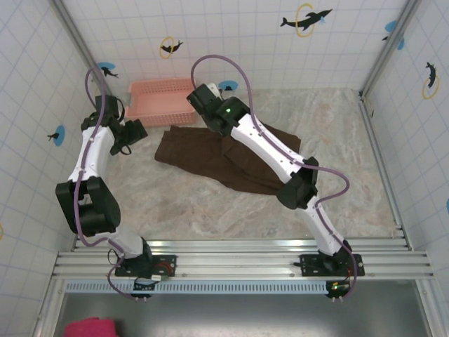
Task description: Roll up the long pants
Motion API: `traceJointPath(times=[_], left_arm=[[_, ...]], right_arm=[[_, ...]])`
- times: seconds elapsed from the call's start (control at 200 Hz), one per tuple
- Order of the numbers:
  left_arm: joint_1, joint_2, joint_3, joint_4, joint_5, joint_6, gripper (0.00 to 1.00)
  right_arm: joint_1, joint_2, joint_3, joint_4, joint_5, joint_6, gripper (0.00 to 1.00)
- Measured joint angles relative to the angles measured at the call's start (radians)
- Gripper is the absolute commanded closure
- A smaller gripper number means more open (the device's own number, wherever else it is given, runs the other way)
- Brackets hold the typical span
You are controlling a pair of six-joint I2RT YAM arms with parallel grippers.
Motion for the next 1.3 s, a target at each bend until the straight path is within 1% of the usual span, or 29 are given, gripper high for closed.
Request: traceJointPath(times=[0.175,0.48,0.926,1.301], left_arm=[[0.000,0.000,-0.003,0.006,0.000,0.000,0.03],[0.000,-0.001,-0.023,0.006,-0.001,0.000,0.03],[0.000,-0.003,-0.025,0.006,-0.002,-0.002,0.03],[0.000,-0.008,-0.025,0.006,-0.004,-0.003,0.03]], right_arm=[[0.008,0.000,0.000,0.026,-0.031,-0.008,1.00],[0.007,-0.001,0.000,0.062,-0.047,-0.022,1.00],[0.005,-0.001,0.000,0.126,-0.168,-0.029,1.00],[0.005,0.000,0.000,0.155,-0.225,-0.026,1.00]])
